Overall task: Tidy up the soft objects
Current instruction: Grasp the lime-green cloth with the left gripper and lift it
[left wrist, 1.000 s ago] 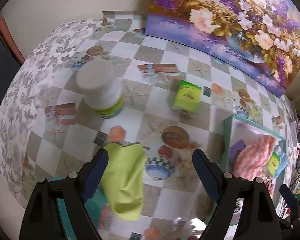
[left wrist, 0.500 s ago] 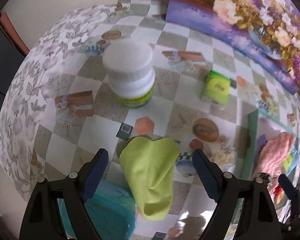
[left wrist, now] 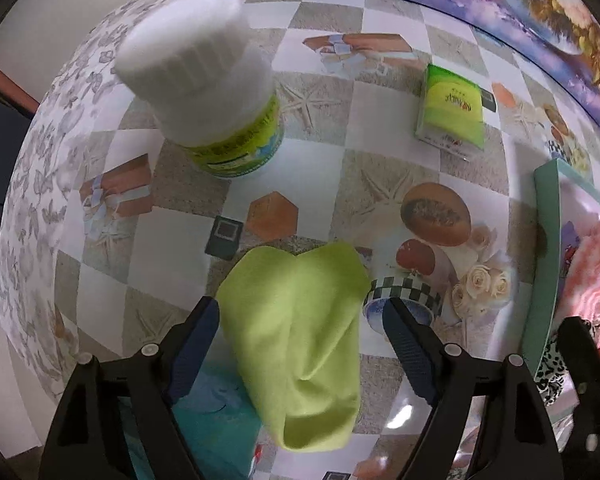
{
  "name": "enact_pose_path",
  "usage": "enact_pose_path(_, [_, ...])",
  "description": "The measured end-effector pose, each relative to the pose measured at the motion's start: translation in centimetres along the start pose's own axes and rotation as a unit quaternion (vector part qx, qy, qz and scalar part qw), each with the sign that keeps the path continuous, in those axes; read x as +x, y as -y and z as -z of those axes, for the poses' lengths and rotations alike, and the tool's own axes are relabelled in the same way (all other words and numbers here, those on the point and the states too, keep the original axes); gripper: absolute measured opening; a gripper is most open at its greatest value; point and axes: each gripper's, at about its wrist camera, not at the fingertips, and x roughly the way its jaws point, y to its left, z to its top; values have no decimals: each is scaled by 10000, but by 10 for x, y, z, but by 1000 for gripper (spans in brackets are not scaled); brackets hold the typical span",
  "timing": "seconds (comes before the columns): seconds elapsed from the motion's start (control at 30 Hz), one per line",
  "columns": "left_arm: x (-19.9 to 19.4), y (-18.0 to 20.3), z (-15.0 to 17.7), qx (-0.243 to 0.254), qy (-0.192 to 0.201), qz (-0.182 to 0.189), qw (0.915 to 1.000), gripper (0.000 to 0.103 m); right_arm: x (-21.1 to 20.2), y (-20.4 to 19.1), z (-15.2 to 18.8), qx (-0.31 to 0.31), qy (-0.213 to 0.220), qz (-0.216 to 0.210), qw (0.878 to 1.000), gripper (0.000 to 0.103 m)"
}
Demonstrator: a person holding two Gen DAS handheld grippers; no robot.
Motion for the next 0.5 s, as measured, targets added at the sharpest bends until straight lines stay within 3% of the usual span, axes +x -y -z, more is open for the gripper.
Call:
enact_pose_path(0.1, [9,4,0,55,-126,16,9999,65,1,3,-1,51,-9,19,10000,97])
enact_pose_path(0.17, [10,6,-1,53,-92,79,9999,63,1,5,-2,86,2,-1,10000,97])
enact_pose_path(0.33, [6,6,-4,-19,70,115,9999,26,0,10,-5,191,29,-36,9998,97])
enact_pose_path(0.5, [3,8,-14,-123,196,168,9996,14,-2,15,-8,271,74,-81,9996,97])
